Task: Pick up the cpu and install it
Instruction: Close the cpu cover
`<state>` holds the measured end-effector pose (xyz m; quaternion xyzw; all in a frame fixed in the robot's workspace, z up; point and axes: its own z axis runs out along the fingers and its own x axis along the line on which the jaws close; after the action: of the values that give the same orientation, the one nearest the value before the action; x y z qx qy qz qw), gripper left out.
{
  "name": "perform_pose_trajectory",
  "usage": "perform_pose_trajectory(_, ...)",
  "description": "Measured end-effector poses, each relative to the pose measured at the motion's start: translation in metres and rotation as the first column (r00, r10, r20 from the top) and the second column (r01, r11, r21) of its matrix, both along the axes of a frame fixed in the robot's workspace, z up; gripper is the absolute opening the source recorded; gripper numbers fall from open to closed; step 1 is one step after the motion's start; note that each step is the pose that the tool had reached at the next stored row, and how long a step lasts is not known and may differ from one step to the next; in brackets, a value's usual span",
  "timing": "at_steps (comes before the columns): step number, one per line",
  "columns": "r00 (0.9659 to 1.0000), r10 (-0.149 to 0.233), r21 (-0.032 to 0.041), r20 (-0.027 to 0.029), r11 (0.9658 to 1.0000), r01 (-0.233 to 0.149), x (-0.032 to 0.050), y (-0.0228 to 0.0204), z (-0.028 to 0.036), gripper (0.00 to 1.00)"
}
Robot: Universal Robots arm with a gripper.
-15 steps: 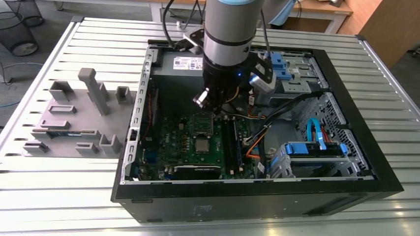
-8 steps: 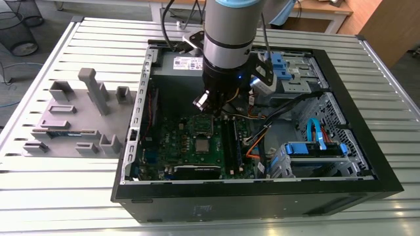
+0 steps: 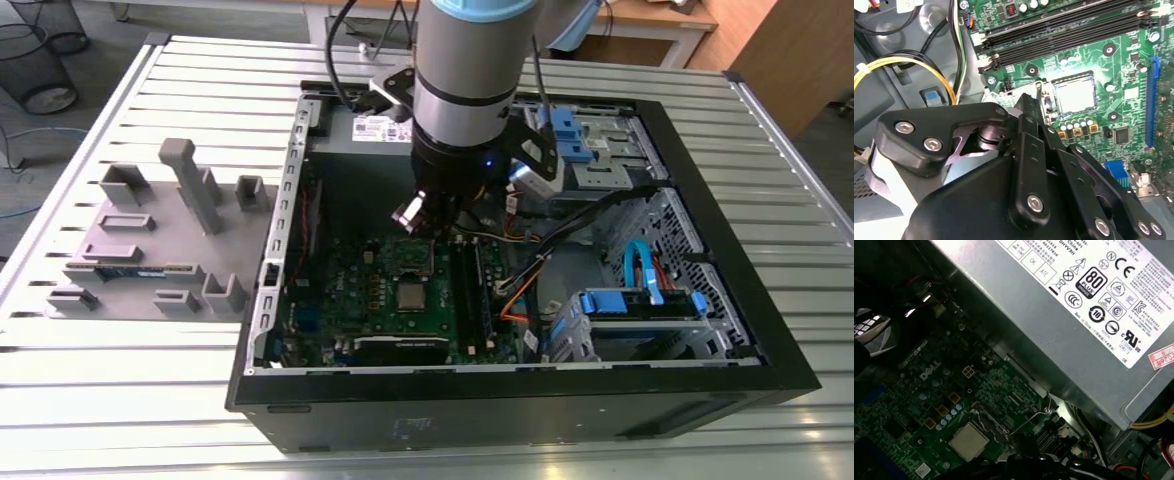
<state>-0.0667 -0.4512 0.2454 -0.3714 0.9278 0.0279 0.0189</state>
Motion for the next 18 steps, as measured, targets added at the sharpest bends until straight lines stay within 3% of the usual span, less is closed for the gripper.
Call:
perform_pose_trajectory(6,1.0,0.009,-0.0067,-0.0001,0.9999,-0.009,-0.0001,-0.006,0.0001,0.11)
perform_pose_trajectory(12,0.9999,0.017,-0.0187,-0.0003,0.9997,-0.017,-0.0001,-0.012,0.0001,0.11)
perform_pose_trajectory(18,0.9997,0.024,-0.0245,-0.0003,0.9994,-0.024,-0.0003,-0.0175,0.0,0.11)
